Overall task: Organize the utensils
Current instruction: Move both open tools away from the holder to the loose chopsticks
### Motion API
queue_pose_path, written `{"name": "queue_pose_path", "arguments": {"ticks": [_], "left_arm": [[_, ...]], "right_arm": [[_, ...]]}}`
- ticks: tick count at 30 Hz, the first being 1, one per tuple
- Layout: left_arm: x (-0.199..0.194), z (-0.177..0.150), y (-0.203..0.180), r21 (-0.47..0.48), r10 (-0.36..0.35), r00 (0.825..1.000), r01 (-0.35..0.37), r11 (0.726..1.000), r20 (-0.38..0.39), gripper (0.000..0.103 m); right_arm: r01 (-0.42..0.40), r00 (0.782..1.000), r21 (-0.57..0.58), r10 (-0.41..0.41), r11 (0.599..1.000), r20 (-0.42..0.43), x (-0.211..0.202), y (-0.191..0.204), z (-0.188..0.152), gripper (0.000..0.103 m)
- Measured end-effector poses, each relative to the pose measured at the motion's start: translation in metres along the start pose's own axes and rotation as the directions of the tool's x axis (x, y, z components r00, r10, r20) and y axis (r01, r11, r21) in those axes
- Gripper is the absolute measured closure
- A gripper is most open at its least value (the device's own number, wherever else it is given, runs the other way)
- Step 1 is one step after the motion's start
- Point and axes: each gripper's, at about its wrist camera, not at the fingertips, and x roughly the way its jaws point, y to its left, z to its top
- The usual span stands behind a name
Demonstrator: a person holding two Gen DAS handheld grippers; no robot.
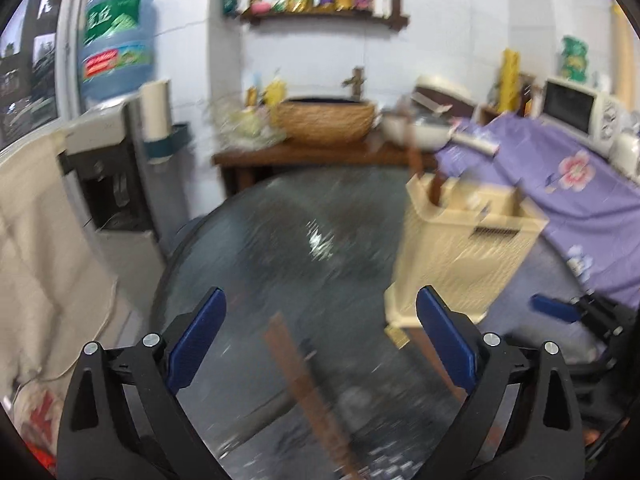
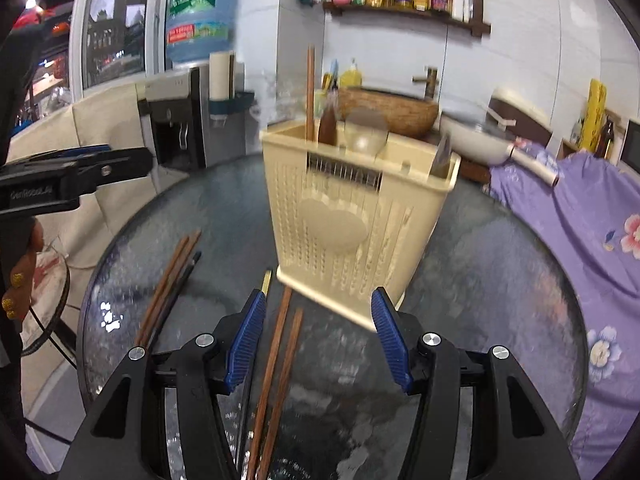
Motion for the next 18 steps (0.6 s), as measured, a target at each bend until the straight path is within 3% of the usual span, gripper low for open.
{"name": "queue_pose_path", "arguments": {"ticks": [2, 4, 10, 18], "left_arm": [[0.007, -0.016, 0.013, -0.027, 0.006, 0.999, -0.007, 1.0, -0.043, 0.011], [0.017, -0.031, 0.023, -0.05, 0.008, 0.995, -0.013, 0.999, -0.099, 0.026], [0.047, -0.06, 0.032, -0.036, 0.032, 0.975, -0.041, 0.999, -0.222, 0.055], [0.066, -0.071, 0.03, -0.018, 0.04, 0.963, -0.046, 0.999, -0.265, 0.071]], "right_arm": [[-0.009, 0.999, 0.02, 0.01, 1.0, -0.041, 0.009, -0.001, -0.007, 0.049], [-0.025, 0.996, 0.043, 0.028, 0.999, -0.084, 0.019, -0.001, -0.013, 0.049], [-0.026, 0.983, 0.066, 0.038, 0.997, -0.181, 0.042, 0.002, -0.024, 0.055], [-0.021, 0.972, 0.063, 0.035, 0.998, -0.233, 0.055, 0.006, -0.026, 0.065]]}}
